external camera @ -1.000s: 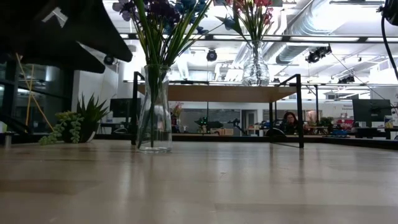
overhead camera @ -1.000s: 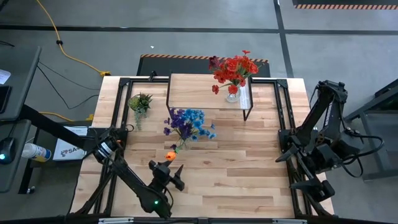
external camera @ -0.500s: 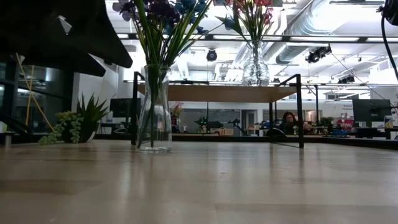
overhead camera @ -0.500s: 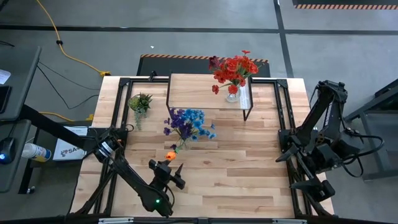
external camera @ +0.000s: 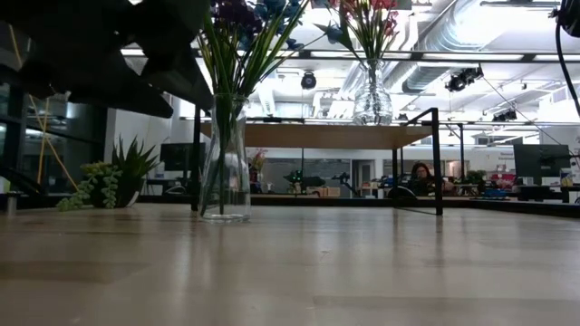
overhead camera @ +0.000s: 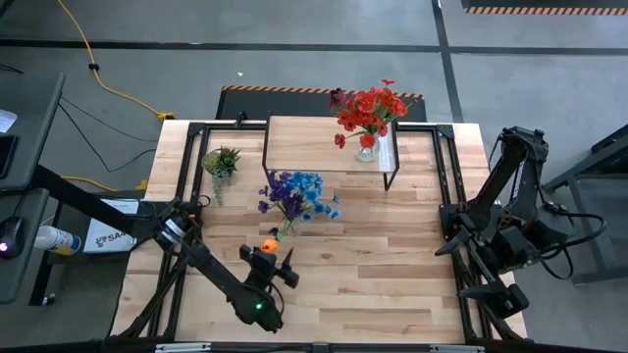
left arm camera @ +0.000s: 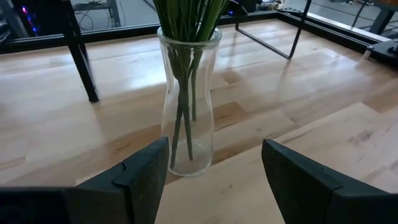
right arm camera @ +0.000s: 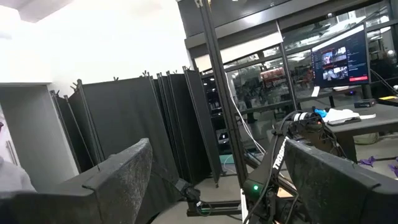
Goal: Pick and place flowers into a vace then onto a shelf
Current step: Put the transparent crystal vase with flowers on the shelf
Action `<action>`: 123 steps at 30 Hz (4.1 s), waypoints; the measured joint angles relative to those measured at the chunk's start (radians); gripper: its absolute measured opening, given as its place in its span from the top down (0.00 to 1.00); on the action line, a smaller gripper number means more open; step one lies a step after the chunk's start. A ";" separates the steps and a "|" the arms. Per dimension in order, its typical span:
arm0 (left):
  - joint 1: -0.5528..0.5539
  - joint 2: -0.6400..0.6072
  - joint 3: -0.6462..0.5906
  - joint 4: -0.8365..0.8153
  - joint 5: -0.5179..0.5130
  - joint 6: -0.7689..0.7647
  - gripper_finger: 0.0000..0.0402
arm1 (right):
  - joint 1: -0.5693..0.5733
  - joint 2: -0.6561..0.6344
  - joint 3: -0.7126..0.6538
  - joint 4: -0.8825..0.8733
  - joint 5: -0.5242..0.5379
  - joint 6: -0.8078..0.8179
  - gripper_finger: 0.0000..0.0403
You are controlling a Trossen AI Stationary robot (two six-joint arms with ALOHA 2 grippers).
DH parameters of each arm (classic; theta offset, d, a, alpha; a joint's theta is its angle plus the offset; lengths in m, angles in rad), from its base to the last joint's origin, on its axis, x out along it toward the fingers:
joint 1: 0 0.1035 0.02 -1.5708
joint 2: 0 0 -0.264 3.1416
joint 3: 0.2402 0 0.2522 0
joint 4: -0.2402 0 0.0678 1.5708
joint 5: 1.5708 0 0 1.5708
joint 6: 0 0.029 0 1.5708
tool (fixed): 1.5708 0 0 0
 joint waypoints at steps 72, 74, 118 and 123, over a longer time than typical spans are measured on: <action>0.203 0.007 -0.055 0.124 -0.122 0.127 0.27 | 0.000 0.000 0.000 0.000 0.000 0.022 0.13; 0.213 0.007 -0.055 0.126 -0.122 0.128 0.27 | 0.000 0.000 0.000 0.000 0.000 0.025 0.13; 0.274 0.008 -0.159 0.245 -0.169 0.157 0.30 | 0.000 0.000 0.000 -0.001 0.053 -0.015 0.13; 0.274 0.008 -0.159 0.245 -0.160 0.157 0.43 | 0.000 0.000 0.000 0.000 0.053 -0.019 0.13</action>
